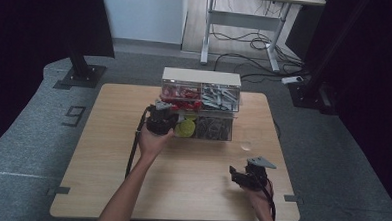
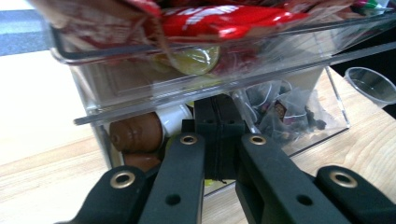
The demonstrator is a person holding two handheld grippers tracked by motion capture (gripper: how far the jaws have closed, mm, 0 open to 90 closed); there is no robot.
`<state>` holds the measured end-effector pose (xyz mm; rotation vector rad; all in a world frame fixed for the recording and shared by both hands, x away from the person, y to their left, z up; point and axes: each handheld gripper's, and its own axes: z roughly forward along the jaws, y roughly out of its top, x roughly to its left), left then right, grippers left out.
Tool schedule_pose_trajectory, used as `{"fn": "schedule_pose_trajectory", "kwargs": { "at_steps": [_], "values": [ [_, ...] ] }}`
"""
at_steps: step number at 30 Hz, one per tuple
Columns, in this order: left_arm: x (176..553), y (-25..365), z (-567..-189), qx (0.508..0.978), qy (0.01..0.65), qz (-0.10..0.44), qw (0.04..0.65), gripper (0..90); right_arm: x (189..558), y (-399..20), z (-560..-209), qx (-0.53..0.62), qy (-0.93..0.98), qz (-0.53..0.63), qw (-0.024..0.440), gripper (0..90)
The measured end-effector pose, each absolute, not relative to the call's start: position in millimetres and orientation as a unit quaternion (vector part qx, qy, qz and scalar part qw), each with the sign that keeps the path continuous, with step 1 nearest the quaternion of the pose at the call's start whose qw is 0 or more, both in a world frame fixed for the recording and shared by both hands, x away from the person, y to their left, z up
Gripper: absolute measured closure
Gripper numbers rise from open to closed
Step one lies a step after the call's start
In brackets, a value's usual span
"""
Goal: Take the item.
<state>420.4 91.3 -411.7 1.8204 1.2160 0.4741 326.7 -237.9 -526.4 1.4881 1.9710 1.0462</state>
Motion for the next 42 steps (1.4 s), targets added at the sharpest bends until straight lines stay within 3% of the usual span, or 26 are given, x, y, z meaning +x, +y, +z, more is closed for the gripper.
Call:
{"fn": "schedule_pose_trajectory", "kwargs": {
  "at_steps": [21, 42],
  "values": [
    [425.5, 92.0, -414.6, 0.732, 0.492, 0.180, 0.435, 89.9, 368.9, -205.3, -475.9, 0.482, 0.720, 0.439, 0.237, 43.1],
    [427.1, 93.4, -411.8, 0.734, 0.492, 0.175, 0.434, 90.0, 411.6, -179.6, -479.5, 0.479, 0.727, 0.427, 0.242, 44.2]
  ]
}}
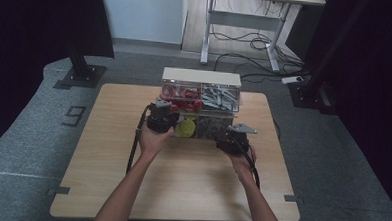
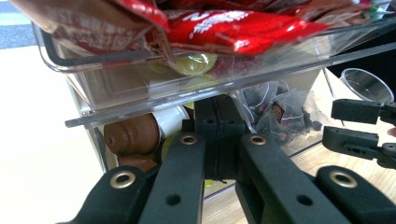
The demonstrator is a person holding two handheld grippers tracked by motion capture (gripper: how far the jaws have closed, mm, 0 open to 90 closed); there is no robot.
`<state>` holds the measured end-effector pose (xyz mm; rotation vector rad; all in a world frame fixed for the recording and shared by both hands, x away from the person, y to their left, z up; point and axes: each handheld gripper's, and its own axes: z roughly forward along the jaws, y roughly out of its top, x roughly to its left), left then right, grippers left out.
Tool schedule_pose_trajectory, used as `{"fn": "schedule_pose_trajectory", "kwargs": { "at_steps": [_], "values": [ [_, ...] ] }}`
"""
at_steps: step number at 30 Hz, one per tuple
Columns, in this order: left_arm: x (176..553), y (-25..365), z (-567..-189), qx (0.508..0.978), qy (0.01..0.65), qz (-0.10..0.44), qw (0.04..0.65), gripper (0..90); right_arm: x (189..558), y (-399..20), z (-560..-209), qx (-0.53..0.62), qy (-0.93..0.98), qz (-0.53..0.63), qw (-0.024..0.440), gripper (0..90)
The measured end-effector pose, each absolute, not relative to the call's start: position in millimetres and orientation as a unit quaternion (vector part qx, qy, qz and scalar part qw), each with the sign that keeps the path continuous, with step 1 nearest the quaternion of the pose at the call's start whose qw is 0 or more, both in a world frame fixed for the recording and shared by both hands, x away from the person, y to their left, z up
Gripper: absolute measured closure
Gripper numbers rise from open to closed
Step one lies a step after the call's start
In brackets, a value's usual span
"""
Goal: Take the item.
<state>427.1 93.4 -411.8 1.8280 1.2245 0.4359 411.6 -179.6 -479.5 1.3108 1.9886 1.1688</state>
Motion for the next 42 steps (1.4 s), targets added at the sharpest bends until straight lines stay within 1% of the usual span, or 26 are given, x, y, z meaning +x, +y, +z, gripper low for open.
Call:
{"fn": "schedule_pose_trajectory", "kwargs": {
  "at_steps": [13, 28, 30, 33, 37, 42],
  "values": [
    [430.3, 92.9, -411.6, 0.736, 0.493, 0.166, 0.434, 89.9, 424.2, -171.6, -490.5, 0.487, 0.722, 0.431, 0.234, 44.2],
    [433.1, 91.9, -413.3, 0.738, 0.491, 0.162, 0.434, 90.0, 436.6, -163.9, -503.1, 0.496, 0.719, 0.420, 0.246, 44.7],
    [433.3, 91.9, -413.4, 0.738, 0.491, 0.162, 0.433, 90.0, 437.6, -162.9, -503.8, 0.499, 0.716, 0.420, 0.249, 47.6],
    [433.4, 92.1, -413.4, 0.738, 0.491, 0.161, 0.433, 90.0, 438.3, -163.3, -504.2, 0.500, 0.715, 0.420, 0.250, 54.4],
    [433.4, 92.1, -413.4, 0.738, 0.492, 0.160, 0.434, 89.9, 438.8, -167.0, -503.0, 0.500, 0.715, 0.427, 0.239, 63.7],
    [432.4, 92.3, -412.7, 0.736, 0.492, 0.160, 0.436, 89.9, 437.7, -170.8, -500.8, 0.498, 0.712, 0.439, 0.227, 71.7]
  ]
}}
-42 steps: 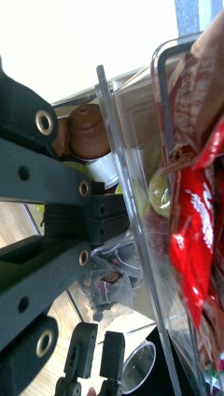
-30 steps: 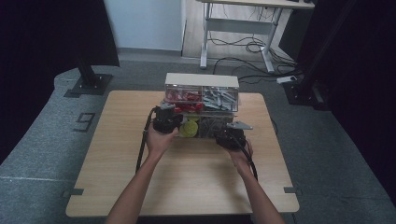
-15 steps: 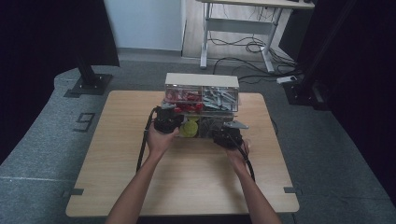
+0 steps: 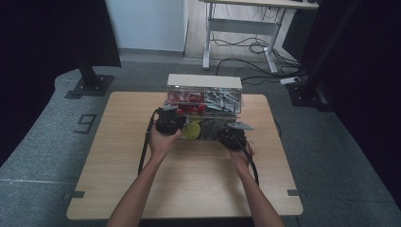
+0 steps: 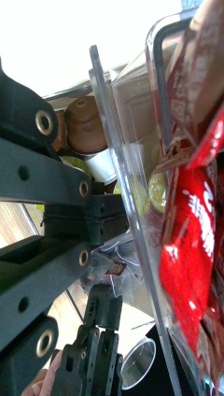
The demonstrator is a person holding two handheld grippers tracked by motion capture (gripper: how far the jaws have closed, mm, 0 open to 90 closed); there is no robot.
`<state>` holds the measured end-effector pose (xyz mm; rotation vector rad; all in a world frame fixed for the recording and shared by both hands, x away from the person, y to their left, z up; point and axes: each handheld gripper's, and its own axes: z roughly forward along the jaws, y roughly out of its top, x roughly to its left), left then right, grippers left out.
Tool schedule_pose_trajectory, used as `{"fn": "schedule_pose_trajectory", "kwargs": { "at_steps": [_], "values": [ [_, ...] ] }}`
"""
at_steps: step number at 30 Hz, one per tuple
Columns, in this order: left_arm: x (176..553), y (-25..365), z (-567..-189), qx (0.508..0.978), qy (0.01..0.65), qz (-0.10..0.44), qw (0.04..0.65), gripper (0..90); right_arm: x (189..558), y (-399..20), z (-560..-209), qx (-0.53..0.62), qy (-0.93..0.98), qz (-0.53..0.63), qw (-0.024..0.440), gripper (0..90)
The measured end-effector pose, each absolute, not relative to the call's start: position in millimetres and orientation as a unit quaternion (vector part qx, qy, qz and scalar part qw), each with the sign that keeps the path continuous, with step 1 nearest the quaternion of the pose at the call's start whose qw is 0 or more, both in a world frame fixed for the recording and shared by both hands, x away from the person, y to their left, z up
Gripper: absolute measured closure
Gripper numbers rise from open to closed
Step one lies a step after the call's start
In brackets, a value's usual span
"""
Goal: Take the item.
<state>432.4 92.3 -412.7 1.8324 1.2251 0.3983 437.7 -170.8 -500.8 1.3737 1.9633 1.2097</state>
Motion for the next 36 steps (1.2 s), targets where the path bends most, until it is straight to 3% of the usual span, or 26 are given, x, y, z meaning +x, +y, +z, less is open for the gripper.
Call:
{"fn": "schedule_pose_trajectory", "kwargs": {
  "at_steps": [14, 36],
  "values": [
    [430.7, 92.3, -411.3, 0.734, 0.493, 0.161, 0.438, 89.5, 434.1, -174.7, -497.1, 0.489, 0.708, 0.460, 0.218, 86.6],
    [427.7, 90.3, -409.4, 0.733, 0.491, 0.163, 0.441, 89.0, 421.1, -181.2, -480.1, 0.475, 0.689, 0.499, 0.224, 88.6]
  ]
}}
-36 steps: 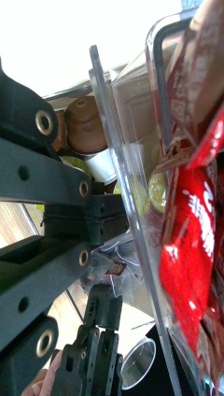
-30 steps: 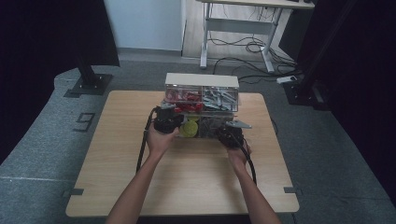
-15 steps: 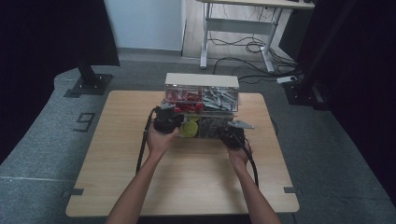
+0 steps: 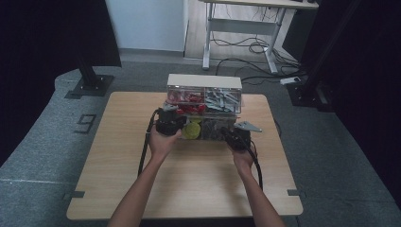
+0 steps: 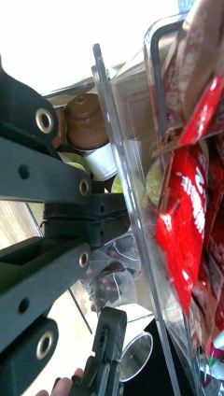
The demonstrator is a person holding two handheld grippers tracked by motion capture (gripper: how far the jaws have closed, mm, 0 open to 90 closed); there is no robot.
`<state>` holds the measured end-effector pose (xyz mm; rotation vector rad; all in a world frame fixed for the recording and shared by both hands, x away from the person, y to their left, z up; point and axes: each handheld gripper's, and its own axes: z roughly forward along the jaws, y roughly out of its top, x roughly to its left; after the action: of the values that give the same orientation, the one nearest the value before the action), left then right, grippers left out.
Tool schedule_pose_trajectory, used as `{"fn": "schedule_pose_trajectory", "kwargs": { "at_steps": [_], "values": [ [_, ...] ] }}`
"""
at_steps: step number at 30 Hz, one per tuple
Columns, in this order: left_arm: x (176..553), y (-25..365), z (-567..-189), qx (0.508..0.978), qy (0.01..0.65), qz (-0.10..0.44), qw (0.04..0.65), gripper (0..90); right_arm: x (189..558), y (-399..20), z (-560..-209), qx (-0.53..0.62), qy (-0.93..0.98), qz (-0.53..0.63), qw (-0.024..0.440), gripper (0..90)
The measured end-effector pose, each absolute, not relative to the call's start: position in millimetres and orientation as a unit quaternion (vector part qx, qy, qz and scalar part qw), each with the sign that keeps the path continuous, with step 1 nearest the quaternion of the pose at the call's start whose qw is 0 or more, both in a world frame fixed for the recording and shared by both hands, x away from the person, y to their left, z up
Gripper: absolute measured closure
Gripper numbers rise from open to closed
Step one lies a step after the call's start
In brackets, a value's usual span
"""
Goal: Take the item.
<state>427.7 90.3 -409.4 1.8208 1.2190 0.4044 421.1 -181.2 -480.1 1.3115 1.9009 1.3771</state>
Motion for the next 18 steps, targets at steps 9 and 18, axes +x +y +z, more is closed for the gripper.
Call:
{"fn": "schedule_pose_trajectory", "kwargs": {
  "at_steps": [9, 18],
  "values": [
    [427.7, 89.9, -409.2, 0.733, 0.491, 0.162, 0.442, 88.9, 418.5, -183.8, -476.9, 0.474, 0.687, 0.503, 0.225, 89.4],
    [428.0, 89.7, -408.7, 0.734, 0.491, 0.162, 0.441, 88.9, 416.1, -186.0, -472.3, 0.471, 0.682, 0.510, 0.229, 89.5]
  ]
}}
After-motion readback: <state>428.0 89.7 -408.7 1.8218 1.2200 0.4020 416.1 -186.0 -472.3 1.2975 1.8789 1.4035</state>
